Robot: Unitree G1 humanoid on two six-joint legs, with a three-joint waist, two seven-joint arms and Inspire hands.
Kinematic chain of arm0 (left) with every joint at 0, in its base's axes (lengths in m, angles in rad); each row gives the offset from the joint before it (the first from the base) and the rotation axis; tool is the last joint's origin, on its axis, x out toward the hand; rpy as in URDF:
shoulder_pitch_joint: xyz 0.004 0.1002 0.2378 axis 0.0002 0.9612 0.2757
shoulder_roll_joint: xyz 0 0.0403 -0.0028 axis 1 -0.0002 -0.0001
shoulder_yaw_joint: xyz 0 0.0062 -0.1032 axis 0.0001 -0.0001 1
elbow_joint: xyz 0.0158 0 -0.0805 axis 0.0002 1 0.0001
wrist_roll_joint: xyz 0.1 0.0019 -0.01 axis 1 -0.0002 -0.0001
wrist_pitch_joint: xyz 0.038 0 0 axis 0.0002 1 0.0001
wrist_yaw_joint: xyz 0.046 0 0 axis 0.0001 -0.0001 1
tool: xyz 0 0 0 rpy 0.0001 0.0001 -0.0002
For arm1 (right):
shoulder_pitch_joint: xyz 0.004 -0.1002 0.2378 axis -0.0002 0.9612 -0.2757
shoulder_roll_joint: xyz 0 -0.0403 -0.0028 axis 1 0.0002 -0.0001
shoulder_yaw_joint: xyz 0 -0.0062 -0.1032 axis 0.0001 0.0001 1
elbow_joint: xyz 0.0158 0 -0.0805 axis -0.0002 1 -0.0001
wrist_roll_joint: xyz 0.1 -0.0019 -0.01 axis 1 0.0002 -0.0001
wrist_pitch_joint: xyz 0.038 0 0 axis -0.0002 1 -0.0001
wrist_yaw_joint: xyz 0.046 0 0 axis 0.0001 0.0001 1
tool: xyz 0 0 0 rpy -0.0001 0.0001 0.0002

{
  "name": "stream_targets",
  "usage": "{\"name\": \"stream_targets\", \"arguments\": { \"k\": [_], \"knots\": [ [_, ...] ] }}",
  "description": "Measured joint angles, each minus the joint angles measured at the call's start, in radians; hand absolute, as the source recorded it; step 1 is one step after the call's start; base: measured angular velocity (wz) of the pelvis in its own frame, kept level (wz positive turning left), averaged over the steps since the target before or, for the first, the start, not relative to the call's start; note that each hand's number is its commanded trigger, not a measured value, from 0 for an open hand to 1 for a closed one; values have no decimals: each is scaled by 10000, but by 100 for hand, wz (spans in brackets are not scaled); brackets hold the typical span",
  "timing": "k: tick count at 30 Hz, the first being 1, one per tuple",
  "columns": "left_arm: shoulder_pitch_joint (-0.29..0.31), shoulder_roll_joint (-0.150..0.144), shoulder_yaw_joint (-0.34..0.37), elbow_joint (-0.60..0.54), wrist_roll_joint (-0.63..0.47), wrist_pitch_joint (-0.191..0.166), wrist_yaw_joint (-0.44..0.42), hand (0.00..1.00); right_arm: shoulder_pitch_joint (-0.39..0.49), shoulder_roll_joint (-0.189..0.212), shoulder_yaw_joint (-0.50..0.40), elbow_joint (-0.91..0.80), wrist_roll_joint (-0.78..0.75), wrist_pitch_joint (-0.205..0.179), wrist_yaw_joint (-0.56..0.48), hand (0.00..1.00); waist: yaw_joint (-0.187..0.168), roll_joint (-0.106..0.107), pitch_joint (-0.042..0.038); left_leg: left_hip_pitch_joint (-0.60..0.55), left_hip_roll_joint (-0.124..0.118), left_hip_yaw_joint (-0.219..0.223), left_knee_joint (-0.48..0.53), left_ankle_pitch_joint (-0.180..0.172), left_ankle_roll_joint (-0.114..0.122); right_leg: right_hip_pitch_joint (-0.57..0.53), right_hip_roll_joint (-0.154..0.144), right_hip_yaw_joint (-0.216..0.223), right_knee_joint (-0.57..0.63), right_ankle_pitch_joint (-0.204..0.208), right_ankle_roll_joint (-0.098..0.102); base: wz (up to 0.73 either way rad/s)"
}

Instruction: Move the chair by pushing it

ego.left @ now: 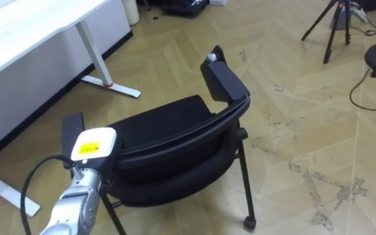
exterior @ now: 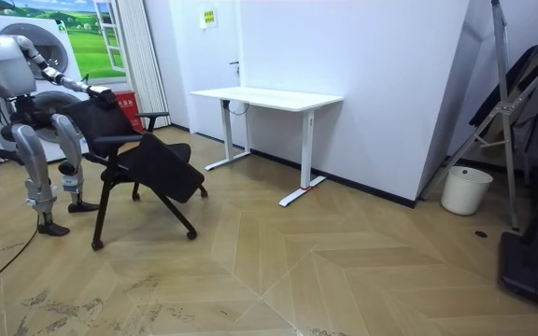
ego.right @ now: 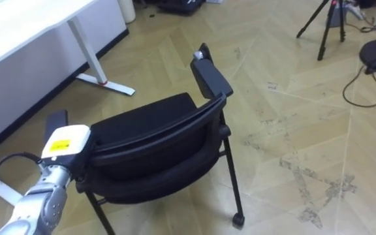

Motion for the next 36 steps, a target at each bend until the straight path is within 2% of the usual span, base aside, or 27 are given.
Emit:
{"name": "stream_targets", "arguments": {
  "k": [3, 4, 5, 9, 11, 14, 16, 19, 22, 26, 29, 31, 36],
  "knots": [
    [-14, 193, 7, -398, 0, -9, -124, 100, -173, -256, -5, -629, -1448, -3, -12, 0, 64, -95, 52, -261, 18, 6, 102, 0, 1, -225, -1, -13, 18, 7, -8, 0],
    [-3, 289, 5, -608, 8, -9, -186, 100, -193, -405, -10, -1033, -1854, 1, -35, 0, 112, -201, 122, -265, 15, 7, 98, 0, 1, -266, -11, -14, 82, 4, -8, 0],
    [9, 345, -3, -706, 18, -9, -214, 100, -193, -486, -2, -1263, -1954, -3, -44, 0, 153, -259, 146, -265, 8, 12, 96, 0, 1, -308, -28, -22, 162, -24, -14, 0],
    [22, 625, -44, -1147, 181, -47, -364, 100, -701, -1024, 2, -2337, -3533, -12, -185, 0, 263, -572, 200, -370, 12, 8, 152, 0, 0, -404, -38, -55, 225, -53, -19, 3],
    [25, 683, -44, -1412, 355, -42, -658, 100, -892, -1234, -38, -3089, -4427, -37, -180, 0, 288, -709, 163, -408, 21, 8, 216, 0, 0, -389, -42, -138, 157, -51, -21, 9],
    [-14, 684, -112, -1558, 512, -48, -828, 100, -906, -1419, -8, -3757, -5296, -105, -138, 0, 451, -802, 129, -484, 30, 13, 308, -1, -1, -385, -41, -163, 136, -50, -26, 4],
    [-17, 690, -130, -1682, 573, -50, -923, 100, -984, -1476, 0, -4478, -6332, 39, 215, 0, 609, -832, 102, -556, 42, 66, 315, -1, -1, -508, -39, -124, 223, -46, -36, -6],
    [-61, 722, -130, -1790, 572, -34, -1076, 100, -1062, -1501, 351, -5886, -7780, 213, 677, 0, 703, -862, 97, -617, 46, 50, 322, -1, -1, -630, -46, -137, 339, -82, -65, -3],
    [-153, 754, -133, -1882, 574, -53, -1245, 100, -1310, -1630, 841, -7084, -8542, 253, 1025, 0, 770, -936, 119, -644, 44, 51, 331, -1, -1, -651, -49, -154, 348, -84, -65, 0],
    [-243, 960, -229, -2138, 574, -99, -1399, 100, -1855, -1955, 1583, -8144, -9017, 324, 1427, 0, 853, -1041, 136, -708, 44, 35, 350, -1, -1, -698, -49, -156, 332, -82, -66, 0],
    [-524, 1099, -558, -2142, 574, -134, -1420, 100, -1922, -2176, 2097, -8948, -9215, 320, 1864, 0, 1122, -1183, 153, -735, 61, -3, 396, -2, -2, -656, -43, -214, 341, -74, -77, 4],
    [-677, 1104, -574, -2040, 574, -378, -1457, 100, -2099, -2204, 2367, -9379, -9566, 235, 2309, 0, 1278, -1185, 157, -765, 61, -23, 407, -4, -5, -665, -43, -233, 324, -74, -77, 4],
    [-850, 1139, -568, -1964, 551, -700, -1530, 100, -2417, -2266, 2595, -9803, -9675, 85, 3187, 0, 1370, -1184, 163, -902, 69, -110, 440, -6, -9, -706, -59, -384, 421, -73, -84, 6]
  ]
}}
